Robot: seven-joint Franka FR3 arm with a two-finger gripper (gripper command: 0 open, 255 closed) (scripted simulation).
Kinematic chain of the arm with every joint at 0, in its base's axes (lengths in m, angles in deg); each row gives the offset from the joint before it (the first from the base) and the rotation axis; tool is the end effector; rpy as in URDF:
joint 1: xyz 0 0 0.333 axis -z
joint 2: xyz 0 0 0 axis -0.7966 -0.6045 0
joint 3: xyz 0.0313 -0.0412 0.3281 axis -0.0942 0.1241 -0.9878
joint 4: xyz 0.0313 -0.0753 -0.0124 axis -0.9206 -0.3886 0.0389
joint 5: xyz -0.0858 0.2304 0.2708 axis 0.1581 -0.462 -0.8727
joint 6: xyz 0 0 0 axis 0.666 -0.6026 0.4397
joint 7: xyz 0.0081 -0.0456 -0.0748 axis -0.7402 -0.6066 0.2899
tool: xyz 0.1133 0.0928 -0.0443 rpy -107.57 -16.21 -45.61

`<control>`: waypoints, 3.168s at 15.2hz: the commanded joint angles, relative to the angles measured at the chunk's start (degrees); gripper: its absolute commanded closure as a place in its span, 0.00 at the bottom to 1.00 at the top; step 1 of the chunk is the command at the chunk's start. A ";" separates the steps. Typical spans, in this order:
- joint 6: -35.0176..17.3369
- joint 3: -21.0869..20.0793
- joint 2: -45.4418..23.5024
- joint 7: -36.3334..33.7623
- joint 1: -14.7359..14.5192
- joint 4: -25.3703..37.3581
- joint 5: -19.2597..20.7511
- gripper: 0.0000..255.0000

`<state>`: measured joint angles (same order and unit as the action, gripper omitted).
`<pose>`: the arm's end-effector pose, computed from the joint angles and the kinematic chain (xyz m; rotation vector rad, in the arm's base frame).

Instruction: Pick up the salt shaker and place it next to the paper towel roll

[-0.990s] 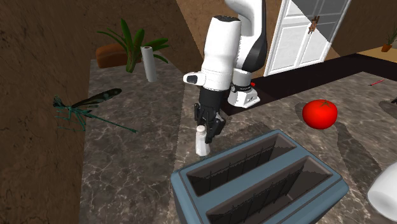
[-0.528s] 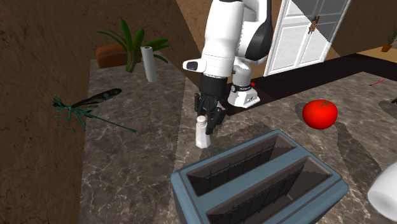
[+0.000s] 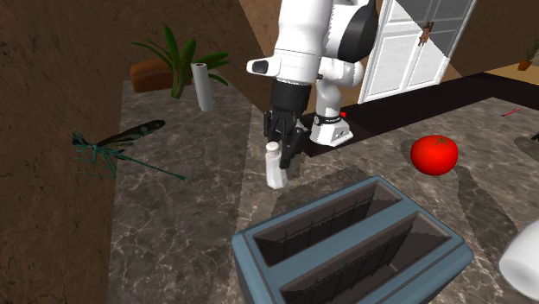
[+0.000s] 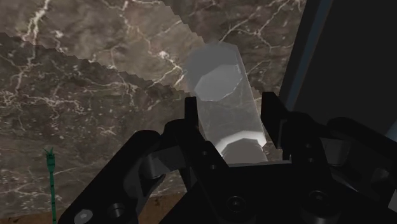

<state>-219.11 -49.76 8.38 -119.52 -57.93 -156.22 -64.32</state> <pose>0.4313 0.3615 0.4407 -2.9889 -0.0818 -0.3641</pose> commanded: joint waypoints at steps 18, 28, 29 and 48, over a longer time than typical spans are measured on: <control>14.29 0.45 3.53 2.73 0.28 11.48 -3.27 1.00; 22.04 0.46 3.23 2.91 0.31 19.48 -3.18 1.00; 22.83 0.44 3.11 2.89 0.30 20.37 -3.10 1.00; 25.33 18.97 24.88 29.87 5.54 1.12 -15.57 1.00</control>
<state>-194.20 -32.30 32.19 -91.59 -52.71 -154.21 -79.64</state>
